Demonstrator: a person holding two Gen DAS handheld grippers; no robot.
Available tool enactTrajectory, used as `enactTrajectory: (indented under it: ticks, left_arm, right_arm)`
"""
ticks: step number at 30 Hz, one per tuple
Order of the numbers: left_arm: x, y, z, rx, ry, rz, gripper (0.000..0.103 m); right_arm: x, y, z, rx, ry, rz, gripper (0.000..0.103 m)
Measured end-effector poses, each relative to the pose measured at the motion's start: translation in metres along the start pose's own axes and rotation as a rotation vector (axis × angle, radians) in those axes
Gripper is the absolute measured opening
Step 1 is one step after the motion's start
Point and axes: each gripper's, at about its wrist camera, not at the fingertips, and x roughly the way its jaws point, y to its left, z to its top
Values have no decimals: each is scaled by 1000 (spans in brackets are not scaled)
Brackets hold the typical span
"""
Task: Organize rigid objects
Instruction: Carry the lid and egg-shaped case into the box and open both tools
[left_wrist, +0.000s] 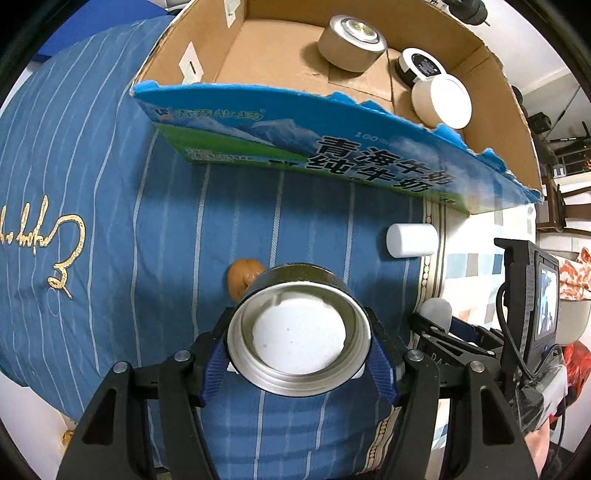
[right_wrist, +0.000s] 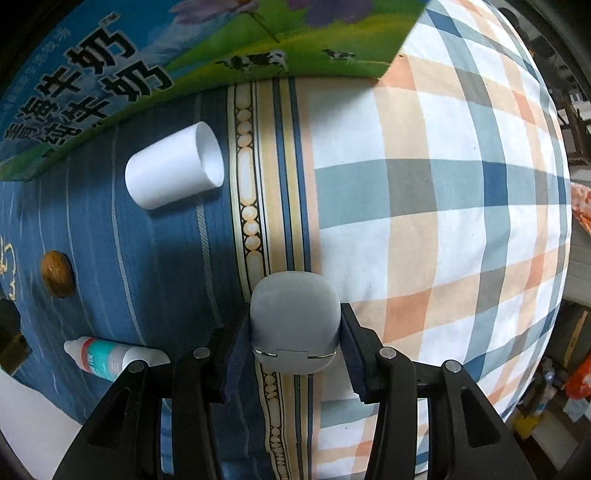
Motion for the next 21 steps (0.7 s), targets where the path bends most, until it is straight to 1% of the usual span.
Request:
enactTrajectory:
  ticks: [2,4,6,8,12,16,17,20,21]
  left_arm:
    - [-5,-3,-1,8,-9,-2,63]
    - [-11,-6,-3,19,-19,-9,63]
    - [-20,-9,-4,27,-29,-21,63]
    - [-35,-14,-6,40,-50,-39,63]
    - [-70,-23,-3,68,-105,-67,63]
    - [-108,-30,12,86,-166,-94,63]
    - [-114,-31,17,87,-177,-100,63]
    - [-128,-33,42,90,-209,-100,63]
    - [-131,-33,51,89,-216,-96,63]
  right_arm:
    - [-5,4,3,-8,1,4,48]
    - [-15,7,0,-11,-6,38,48]
    - [-33,21,0,-14,-16,67,48]
    - [-53,25,-5,-27,-38,106,48]
    - [-102,37,-12,-56,-106,172,48]
    - [-165,38,-6,-75,-196,238,48]
    - [-176,33,-5,-79,-209,248,48]
    - [-218,29,13,-85,-270,289,48]
    - [-224,28,16,-86,-285,293,48]
